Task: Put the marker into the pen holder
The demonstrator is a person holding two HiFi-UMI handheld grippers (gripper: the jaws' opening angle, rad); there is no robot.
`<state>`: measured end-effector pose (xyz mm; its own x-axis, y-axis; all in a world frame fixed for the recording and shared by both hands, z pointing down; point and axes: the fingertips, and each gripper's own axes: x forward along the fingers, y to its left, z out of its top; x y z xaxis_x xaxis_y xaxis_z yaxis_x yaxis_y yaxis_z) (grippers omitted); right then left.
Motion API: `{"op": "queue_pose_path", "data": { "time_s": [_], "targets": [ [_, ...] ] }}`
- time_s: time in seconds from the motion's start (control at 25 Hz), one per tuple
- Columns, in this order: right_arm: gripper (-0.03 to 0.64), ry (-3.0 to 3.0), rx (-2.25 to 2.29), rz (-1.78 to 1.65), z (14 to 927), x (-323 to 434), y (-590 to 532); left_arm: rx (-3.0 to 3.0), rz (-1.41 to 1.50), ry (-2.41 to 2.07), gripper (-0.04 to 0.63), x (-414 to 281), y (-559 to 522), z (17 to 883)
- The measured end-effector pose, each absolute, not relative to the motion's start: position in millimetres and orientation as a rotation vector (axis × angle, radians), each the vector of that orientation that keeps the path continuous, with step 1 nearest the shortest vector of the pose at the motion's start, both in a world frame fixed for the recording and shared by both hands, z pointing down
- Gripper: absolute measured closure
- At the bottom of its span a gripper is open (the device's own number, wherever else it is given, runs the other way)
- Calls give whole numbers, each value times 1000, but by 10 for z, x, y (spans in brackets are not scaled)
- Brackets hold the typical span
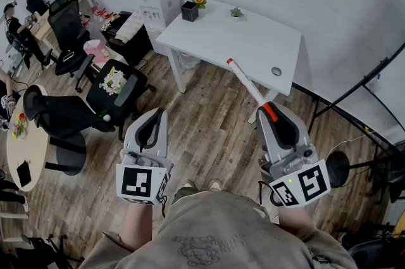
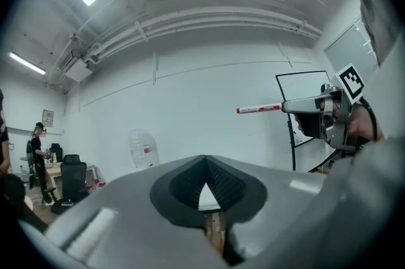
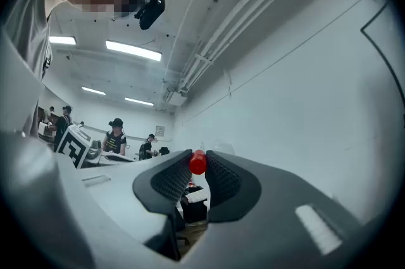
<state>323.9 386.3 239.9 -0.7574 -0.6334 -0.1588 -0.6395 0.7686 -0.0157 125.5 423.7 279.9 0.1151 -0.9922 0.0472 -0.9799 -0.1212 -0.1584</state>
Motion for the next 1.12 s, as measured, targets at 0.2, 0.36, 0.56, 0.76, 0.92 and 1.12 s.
{"op": "queue_pose_path", "data": {
  "time_s": [0.2, 0.36, 0.56, 0.76, 0.92, 1.12],
  "targets": [
    [520, 2828, -1006, 53, 2438, 3264, 3860, -2286, -235, 2017, 595, 1330, 4229, 2832],
    [520, 2839, -1008, 46, 2477, 3310, 3866, -2285, -239, 2005, 595, 1400, 4244, 2848],
    [522, 2851, -1014, 41, 2559, 3378, 3862, -2295, -256, 2003, 595, 1504, 4250, 2864],
    [522, 2860, -1011, 40, 2590, 3453, 3866, -2296, -269, 1992, 595, 1597, 4252, 2869],
    [522, 2865, -987, 37, 2595, 3477, 3871, -2298, -275, 1994, 595, 1627, 4259, 2885],
    [522, 2888, -974, 15, 2646, 3502, 3838, -2304, -298, 1992, 595, 1662, 4222, 2925]
  ]
}}
